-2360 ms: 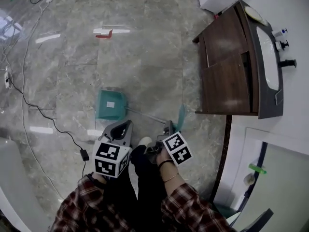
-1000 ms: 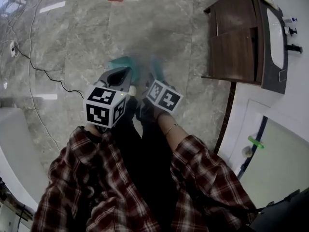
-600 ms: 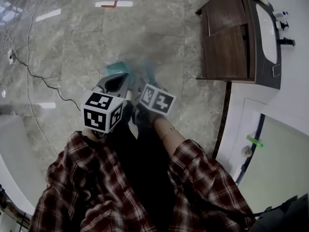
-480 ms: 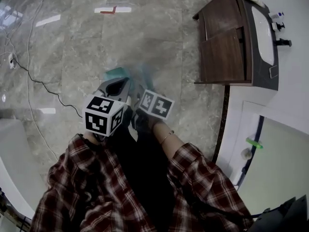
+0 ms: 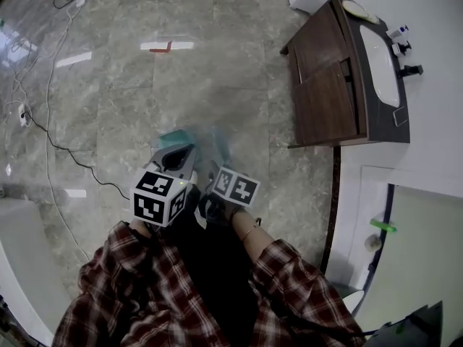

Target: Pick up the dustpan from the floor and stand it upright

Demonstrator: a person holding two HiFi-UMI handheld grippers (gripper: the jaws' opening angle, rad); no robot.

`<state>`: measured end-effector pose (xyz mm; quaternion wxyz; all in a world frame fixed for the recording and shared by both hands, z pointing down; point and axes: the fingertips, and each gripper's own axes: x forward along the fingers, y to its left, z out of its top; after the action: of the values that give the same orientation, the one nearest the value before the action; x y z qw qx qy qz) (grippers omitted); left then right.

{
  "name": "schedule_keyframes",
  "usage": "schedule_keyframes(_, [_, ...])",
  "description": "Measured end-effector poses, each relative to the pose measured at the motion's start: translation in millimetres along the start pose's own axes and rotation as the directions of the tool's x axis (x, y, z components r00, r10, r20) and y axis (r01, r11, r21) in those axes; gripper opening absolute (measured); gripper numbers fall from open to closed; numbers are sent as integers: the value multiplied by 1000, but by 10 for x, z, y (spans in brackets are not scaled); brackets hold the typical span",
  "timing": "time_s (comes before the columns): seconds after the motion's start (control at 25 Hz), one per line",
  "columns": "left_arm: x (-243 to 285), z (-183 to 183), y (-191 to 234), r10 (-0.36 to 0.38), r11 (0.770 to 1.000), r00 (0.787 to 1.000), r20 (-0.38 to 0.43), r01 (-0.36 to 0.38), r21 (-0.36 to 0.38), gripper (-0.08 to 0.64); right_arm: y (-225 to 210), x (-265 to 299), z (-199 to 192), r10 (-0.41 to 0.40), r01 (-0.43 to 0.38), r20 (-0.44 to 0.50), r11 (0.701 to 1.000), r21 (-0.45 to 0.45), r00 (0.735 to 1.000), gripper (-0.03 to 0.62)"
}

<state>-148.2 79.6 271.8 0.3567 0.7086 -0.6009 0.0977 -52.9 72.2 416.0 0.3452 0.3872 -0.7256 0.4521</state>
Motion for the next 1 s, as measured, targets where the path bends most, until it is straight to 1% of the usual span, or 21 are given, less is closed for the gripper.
schedule_keyframes(0.28, [1,75,-115,-32,999,999,11,32,26,0,-28,-188,29,7,-7,39,1000,-2,999,176])
schedule_keyframes(0.44, [-2,204,-210,-60,997,998,27,58,50,1,-63,-410,115,11,-8,76,999,-39,997,175])
schedule_keyframes(0.52, [-23,290,-260,-74,995,997,39,71,67,0,-31,-568,208,34,-27,109,997,-65,993,175])
schedule_keyframes(0.6, [-64,385,-308,-86,993,995,52,81,85,0,53,-743,343,79,-63,154,992,-108,985,175])
schedule_keyframes(0.68, [-110,482,-355,-96,991,993,65,89,103,1,173,-945,542,133,-99,215,982,-162,967,173])
schedule_keyframes(0.8, [-200,616,-424,-111,987,990,82,101,121,1,424,-1297,910,219,-139,318,956,-257,922,173])
schedule_keyframes(0.84, [-236,659,-447,-116,986,989,87,105,127,1,520,-1418,1034,241,-137,348,945,-298,906,173])
schedule_keyframes(0.92, [-313,750,-500,-130,983,987,97,115,146,0,704,-1670,1276,269,-102,412,918,-384,871,161])
schedule_keyframes(1.0, [-388,885,-553,-143,978,983,115,122,170,0,866,-1919,1487,291,-54,472,890,-453,832,97])
